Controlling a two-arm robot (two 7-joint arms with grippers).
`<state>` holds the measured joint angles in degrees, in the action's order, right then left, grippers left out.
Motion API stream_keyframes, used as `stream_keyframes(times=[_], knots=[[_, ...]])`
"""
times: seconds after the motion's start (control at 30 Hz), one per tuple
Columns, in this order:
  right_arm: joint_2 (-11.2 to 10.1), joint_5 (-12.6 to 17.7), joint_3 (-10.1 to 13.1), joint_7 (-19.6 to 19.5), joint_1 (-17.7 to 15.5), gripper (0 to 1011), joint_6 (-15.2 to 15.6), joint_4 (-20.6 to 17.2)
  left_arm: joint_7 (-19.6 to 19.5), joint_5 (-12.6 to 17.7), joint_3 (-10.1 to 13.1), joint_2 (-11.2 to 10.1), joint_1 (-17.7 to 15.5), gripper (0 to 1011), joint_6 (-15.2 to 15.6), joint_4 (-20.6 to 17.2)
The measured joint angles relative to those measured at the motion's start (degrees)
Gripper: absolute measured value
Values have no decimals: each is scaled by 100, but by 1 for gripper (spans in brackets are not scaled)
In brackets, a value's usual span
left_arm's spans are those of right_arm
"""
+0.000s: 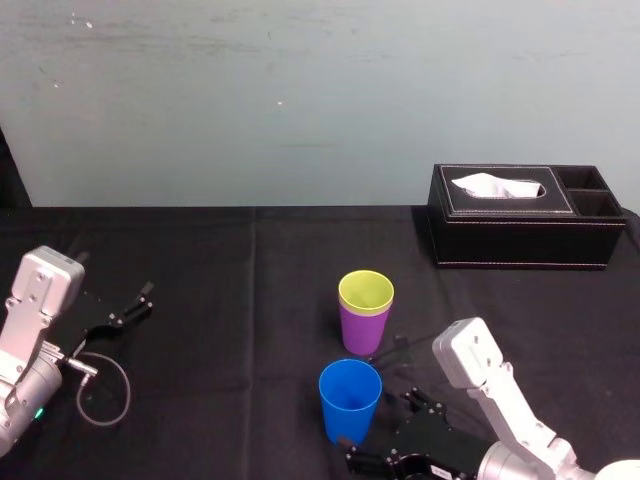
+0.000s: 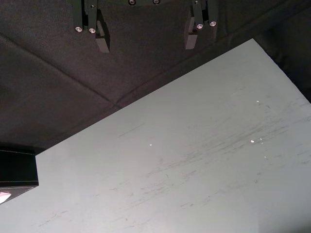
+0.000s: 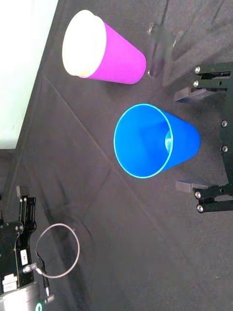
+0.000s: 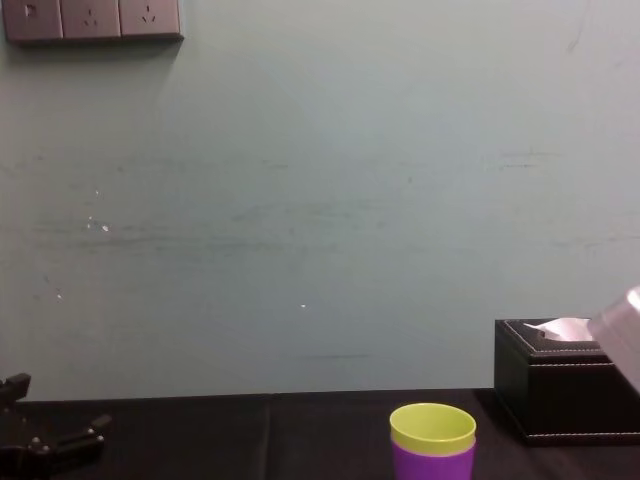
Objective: Stack the three plastic cups sequentially using one hand.
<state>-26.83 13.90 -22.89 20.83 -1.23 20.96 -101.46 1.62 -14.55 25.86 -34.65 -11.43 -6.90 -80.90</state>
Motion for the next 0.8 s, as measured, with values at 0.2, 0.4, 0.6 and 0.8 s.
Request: stream_keyframes(times=[0.2,0.4,0.6,0.8], knots=[[89,-37,-54,-7,82,1004,-8,102,0,0,0,0,0,1000,0,0],[158,-82,-94,-33,138,1004,-26,152,0,0,0,0,0,1000,0,0],[211,-130,-123,-44,177,1004,-41,188,0,0,0,0,0,1000,0,0],[299,-185,-154,-83,217,1004,-49,246,0,0,0,0,0,1000,0,0]])
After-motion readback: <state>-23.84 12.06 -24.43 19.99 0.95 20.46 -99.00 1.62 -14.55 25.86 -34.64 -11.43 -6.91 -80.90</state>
